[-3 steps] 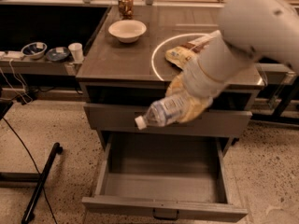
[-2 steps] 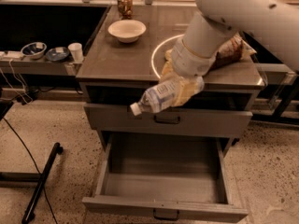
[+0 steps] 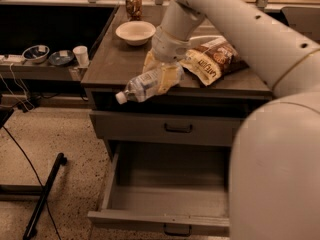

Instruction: Pick blue plastic bottle from middle drawer and place on counter

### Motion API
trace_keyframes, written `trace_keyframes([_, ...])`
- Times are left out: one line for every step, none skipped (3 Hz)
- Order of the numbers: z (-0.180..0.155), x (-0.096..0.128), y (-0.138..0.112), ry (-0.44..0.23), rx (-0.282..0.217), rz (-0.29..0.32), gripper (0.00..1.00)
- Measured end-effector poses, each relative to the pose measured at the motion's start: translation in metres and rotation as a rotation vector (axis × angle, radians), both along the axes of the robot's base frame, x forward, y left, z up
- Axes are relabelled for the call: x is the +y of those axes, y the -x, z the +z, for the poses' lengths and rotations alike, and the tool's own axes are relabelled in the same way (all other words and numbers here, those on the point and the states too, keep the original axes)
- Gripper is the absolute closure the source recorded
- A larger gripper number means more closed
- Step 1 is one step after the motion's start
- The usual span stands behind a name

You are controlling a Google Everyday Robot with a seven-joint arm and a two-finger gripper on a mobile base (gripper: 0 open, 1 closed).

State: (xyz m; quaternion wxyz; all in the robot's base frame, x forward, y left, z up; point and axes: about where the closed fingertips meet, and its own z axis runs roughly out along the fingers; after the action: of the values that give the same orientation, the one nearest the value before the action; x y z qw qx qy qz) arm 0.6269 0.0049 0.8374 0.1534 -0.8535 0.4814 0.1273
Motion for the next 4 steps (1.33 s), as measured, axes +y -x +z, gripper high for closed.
trace_keyframes([0.023,0.004,-0.019,-0.044,-0.062,-0.022,1.00])
trace_keyframes([0.023,0.004,-0.019,-0.044,-0.062,-0.022,1.00])
trace_keyframes([0.031,0.017,-0.038,-0.037,-0.073,-0.016,1.00])
trace_keyframes([0.035,0.038,-0.075,-0.038,-0.100,-0.040,1.00])
